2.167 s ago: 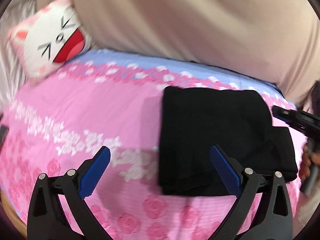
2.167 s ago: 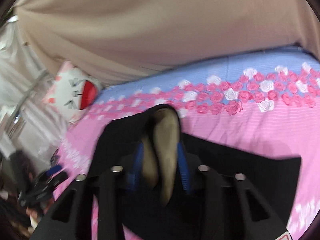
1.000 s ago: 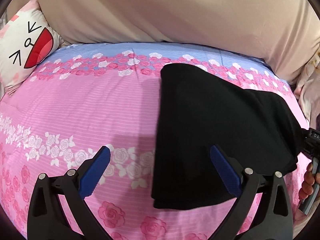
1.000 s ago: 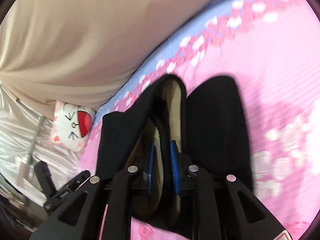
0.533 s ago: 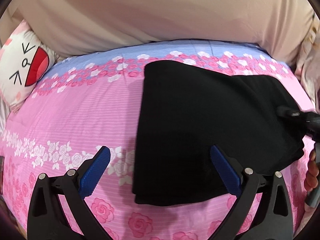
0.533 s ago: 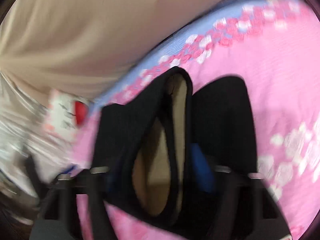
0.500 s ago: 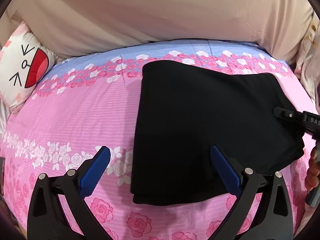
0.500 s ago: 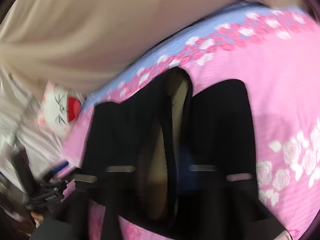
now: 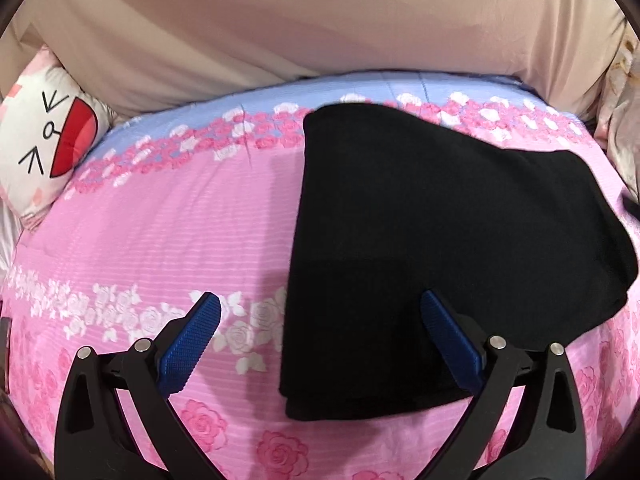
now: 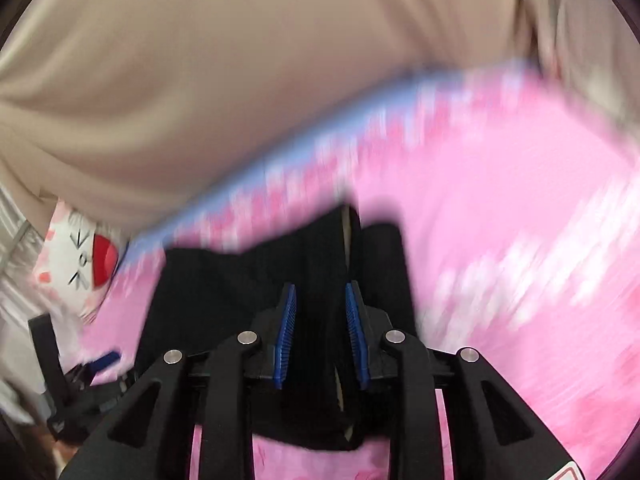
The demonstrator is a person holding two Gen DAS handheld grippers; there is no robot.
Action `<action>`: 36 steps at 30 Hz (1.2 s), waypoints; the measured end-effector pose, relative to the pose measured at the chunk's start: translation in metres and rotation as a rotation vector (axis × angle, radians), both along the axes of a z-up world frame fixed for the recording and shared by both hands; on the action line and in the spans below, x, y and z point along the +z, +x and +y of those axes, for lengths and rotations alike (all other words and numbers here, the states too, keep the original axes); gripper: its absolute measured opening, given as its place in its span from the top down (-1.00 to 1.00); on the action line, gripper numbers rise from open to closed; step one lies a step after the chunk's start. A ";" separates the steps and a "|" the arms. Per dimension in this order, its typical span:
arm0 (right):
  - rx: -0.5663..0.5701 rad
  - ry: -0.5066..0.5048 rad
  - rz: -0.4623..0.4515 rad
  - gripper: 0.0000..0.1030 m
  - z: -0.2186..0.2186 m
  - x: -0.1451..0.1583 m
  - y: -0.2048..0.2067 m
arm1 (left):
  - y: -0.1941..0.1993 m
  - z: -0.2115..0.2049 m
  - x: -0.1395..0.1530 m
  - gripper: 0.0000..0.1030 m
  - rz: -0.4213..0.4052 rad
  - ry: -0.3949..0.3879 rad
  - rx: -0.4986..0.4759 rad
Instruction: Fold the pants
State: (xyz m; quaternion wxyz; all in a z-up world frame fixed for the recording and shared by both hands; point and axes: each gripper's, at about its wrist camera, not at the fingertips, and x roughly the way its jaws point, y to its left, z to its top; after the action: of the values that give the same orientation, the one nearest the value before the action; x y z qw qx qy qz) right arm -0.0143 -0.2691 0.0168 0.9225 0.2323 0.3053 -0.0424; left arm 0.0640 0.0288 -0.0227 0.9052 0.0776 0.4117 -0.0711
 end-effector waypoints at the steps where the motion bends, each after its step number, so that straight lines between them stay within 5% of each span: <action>1: 0.019 -0.042 -0.012 0.54 0.007 0.014 0.002 | -0.001 0.000 0.001 -0.90 -0.002 -0.003 0.000; 4: 0.207 -0.010 -0.015 0.54 0.038 0.035 0.037 | 0.004 -0.001 -0.002 -0.90 0.016 -0.016 0.006; 8: 0.349 -0.054 0.121 0.57 0.084 0.007 0.103 | 0.005 -0.004 -0.006 -0.90 0.034 0.011 0.015; 11: 0.248 -0.035 0.259 1.00 0.073 -0.034 0.149 | 0.006 0.001 -0.009 -0.91 0.047 0.010 0.018; 14: 0.205 0.095 0.205 0.96 0.057 -0.027 0.141 | 0.007 0.005 -0.011 -0.91 0.054 0.001 0.019; 18: 0.203 0.021 0.143 0.89 0.065 0.002 0.104 | 0.010 0.006 -0.015 -0.91 0.067 -0.020 0.018; 27: 0.241 -0.069 0.292 1.00 0.074 -0.035 0.141 | 0.009 0.003 -0.015 -0.91 0.065 -0.013 0.022; 31: 0.142 -0.207 0.351 1.00 0.068 -0.034 0.165 | 0.008 0.003 -0.016 -0.91 0.064 -0.010 0.017; 34: 0.068 -0.091 0.256 1.00 0.042 -0.020 0.142 | 0.004 0.009 -0.010 -0.91 0.048 -0.017 0.015; 36: 0.020 -0.065 0.157 0.73 0.027 -0.001 0.104 | -0.001 0.017 0.000 -0.90 0.004 -0.023 0.018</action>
State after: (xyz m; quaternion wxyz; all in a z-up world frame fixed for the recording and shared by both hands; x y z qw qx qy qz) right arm 0.0894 -0.2425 0.0158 0.9032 0.1952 0.3774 -0.0612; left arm 0.0634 0.0456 -0.0228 0.9058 0.0633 0.4135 -0.0678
